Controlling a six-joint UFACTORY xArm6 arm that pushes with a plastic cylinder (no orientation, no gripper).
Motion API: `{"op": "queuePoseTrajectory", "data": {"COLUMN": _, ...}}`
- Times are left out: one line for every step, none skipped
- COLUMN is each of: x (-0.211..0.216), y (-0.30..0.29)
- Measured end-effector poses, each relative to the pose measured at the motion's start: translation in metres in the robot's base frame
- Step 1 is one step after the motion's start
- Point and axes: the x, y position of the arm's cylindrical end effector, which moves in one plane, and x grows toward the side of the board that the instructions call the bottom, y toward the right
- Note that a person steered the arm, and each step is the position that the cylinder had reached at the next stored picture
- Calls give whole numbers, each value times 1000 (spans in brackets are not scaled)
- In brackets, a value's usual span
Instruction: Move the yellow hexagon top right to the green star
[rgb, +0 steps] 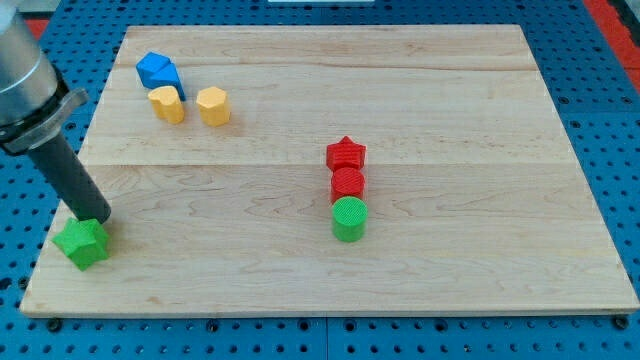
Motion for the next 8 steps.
{"op": "queuePoseTrajectory", "data": {"x": -44, "y": 27}}
{"op": "queuePoseTrajectory", "data": {"x": -106, "y": 126}}
{"op": "queuePoseTrajectory", "data": {"x": -186, "y": 175}}
{"op": "queuePoseTrajectory", "data": {"x": -207, "y": 145}}
{"op": "queuePoseTrajectory", "data": {"x": -149, "y": 89}}
{"op": "queuePoseTrajectory", "data": {"x": -106, "y": 66}}
{"op": "queuePoseTrajectory", "data": {"x": -136, "y": 76}}
{"op": "queuePoseTrajectory", "data": {"x": -141, "y": 42}}
